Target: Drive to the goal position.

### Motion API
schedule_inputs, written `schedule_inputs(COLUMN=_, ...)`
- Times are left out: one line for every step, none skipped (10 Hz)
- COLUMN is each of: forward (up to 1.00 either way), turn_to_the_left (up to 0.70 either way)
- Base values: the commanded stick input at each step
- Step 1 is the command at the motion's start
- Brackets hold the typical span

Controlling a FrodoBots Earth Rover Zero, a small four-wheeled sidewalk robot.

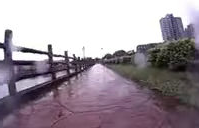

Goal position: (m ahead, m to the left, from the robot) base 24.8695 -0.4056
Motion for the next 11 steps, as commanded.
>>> schedule_inputs(forward=1.0, turn_to_the_left=0.0)
schedule_inputs(forward=1.0, turn_to_the_left=0.0)
schedule_inputs(forward=1.0, turn_to_the_left=0.0)
schedule_inputs(forward=1.0, turn_to_the_left=-0.03)
schedule_inputs(forward=1.0, turn_to_the_left=-0.09)
schedule_inputs(forward=1.0, turn_to_the_left=-0.13)
schedule_inputs(forward=1.0, turn_to_the_left=-0.06)
schedule_inputs(forward=1.0, turn_to_the_left=0.0)
schedule_inputs(forward=1.0, turn_to_the_left=0.0)
schedule_inputs(forward=1.0, turn_to_the_left=0.1)
schedule_inputs(forward=1.0, turn_to_the_left=0.18)
